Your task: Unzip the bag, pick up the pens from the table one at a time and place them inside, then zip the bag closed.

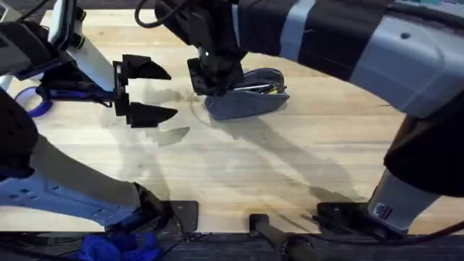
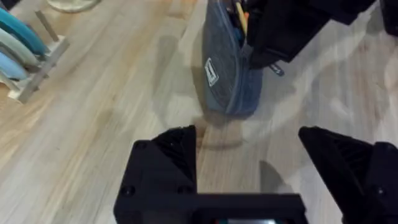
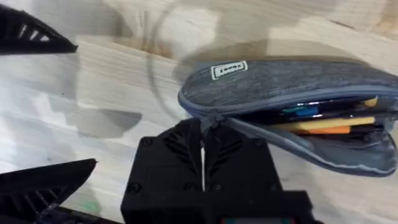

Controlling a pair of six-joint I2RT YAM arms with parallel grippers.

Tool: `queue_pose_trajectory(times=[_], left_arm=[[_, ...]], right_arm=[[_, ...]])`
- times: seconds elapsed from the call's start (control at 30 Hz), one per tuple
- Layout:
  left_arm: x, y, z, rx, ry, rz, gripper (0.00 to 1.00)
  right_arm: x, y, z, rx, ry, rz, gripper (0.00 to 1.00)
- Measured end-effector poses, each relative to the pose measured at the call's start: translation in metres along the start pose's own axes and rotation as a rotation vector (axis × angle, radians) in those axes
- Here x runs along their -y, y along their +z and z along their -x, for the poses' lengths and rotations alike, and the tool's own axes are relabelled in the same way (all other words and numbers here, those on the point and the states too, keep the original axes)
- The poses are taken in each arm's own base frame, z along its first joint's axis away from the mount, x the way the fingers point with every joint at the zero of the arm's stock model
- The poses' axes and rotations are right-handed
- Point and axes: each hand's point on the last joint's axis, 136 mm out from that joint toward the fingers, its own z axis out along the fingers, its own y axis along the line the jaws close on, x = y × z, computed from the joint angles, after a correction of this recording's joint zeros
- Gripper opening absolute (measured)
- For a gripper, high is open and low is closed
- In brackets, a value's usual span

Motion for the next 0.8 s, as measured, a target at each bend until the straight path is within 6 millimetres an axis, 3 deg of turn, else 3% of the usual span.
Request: queue_pose_trajectory(times=[0.8], left_arm=[[-0.003, -0.001, 0.023, 0.124, -0.053, 0.038, 0.993]], right_arm=[[0.001, -0.001, -0.001, -0.007, -0.006, -0.005, 0.03]])
